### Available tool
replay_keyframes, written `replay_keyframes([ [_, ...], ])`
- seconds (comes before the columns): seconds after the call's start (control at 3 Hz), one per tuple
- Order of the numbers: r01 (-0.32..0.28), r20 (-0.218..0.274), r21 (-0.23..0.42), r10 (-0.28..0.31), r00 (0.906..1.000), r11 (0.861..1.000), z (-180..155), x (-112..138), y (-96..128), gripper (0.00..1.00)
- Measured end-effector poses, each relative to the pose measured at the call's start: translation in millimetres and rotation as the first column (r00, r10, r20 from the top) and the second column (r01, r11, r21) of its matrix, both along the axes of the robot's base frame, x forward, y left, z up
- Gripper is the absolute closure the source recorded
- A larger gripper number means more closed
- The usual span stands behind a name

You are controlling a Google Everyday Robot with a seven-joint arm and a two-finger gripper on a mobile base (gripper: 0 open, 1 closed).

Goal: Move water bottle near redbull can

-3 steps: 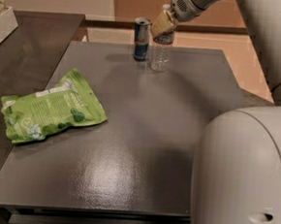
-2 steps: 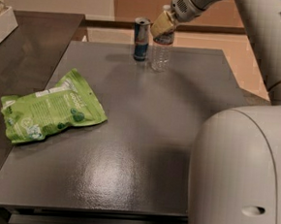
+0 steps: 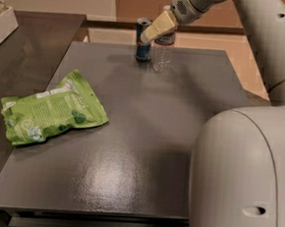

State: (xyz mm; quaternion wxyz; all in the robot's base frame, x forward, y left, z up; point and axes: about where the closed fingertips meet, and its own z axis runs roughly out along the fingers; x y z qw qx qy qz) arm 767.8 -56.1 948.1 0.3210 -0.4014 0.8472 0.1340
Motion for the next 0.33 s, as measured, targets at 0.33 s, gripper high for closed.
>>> replay_keyframes([
  [0.33,0.0,0.0,0.0,0.0,1.0,1.0,0.0,0.0,0.0,0.0],
])
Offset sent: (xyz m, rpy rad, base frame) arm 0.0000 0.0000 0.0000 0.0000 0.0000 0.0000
